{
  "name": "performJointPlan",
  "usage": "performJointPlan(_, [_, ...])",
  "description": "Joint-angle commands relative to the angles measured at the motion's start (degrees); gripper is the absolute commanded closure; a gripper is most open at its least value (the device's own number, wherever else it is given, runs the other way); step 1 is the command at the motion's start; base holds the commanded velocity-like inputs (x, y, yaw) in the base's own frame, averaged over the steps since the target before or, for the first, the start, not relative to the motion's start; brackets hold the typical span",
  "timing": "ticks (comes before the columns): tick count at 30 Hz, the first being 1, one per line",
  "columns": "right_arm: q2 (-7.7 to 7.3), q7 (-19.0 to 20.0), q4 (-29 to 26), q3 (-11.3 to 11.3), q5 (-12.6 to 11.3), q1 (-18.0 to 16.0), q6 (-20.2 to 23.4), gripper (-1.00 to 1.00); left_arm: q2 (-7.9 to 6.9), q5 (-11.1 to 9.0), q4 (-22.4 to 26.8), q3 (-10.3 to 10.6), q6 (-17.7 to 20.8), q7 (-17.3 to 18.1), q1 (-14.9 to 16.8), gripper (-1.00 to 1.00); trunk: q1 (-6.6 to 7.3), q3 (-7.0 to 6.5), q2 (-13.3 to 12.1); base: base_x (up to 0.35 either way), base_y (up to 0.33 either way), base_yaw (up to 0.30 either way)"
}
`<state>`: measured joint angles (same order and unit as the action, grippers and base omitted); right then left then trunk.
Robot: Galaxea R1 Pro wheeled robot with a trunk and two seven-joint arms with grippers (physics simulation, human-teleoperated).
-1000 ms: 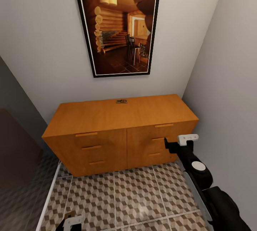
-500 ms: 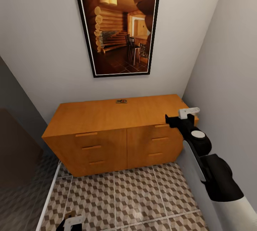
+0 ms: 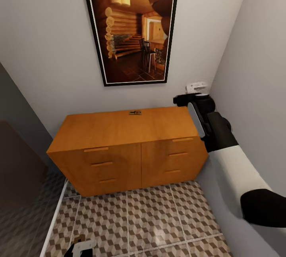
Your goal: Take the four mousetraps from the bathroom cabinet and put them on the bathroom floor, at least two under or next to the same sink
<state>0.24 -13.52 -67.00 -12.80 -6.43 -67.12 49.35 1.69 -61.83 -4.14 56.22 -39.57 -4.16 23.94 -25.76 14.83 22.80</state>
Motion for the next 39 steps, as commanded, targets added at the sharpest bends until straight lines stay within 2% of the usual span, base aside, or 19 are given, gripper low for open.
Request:
performJointPlan(1, [0.22,-0.5,2.0,-0.1,-0.6,-1.1,0.0,-1.00,0.06,0.5,-0.2,0.4,-0.2,-0.7,0.1,1.00,-0.03,0.11,0.1,0.000,0.000,0.000])
performJointPlan(3, [1.18,0.3,7.7,-0.2,-0.7,-3.3,-1.6,-1.00,0.06,0.5,-0.2,0.4,-0.2,-0.7,0.1,1.00,-0.03,0.11,0.1,0.000,0.000,0.000])
performJointPlan(6, [1.98,3.0,10.8,-0.5,-0.7,-4.4,-3.1,-1.00,0.07,0.5,-0.2,0.4,-0.2,-0.6,0.1,1.00,-0.03,0.11,0.1,0.000,0.000,0.000])
performJointPlan(12, [2.17,10.2,11.7,-1.2,-0.6,-4.8,-3.8,-1.00,0.13,0.5,-0.2,0.4,-0.2,-0.7,0.1,1.00,-0.03,0.11,0.1,0.000,0.000,0.000])
performJointPlan(16, [2.06,12.5,11.7,-1.3,-0.5,-4.8,-3.9,-1.00,0.15,0.5,-0.2,0.4,-0.2,-0.7,0.1,1.00,-0.03,0.11,0.1,0.000,0.000,0.000])
performJointPlan(23, [1.69,13.1,11.8,-1.4,-0.4,-4.9,-3.9,-1.00,0.15,0.5,-0.2,0.4,-0.2,-0.7,0.1,1.00,-0.03,0.11,0.1,0.000,0.000,0.071])
performJointPlan(39, [1.49,13.1,12.1,-1.4,-0.3,-4.8,-3.9,-1.00,-0.08,0.5,-0.2,0.5,-0.2,-0.5,0.1,1.00,-0.03,0.11,0.1,0.000,0.000,0.259])
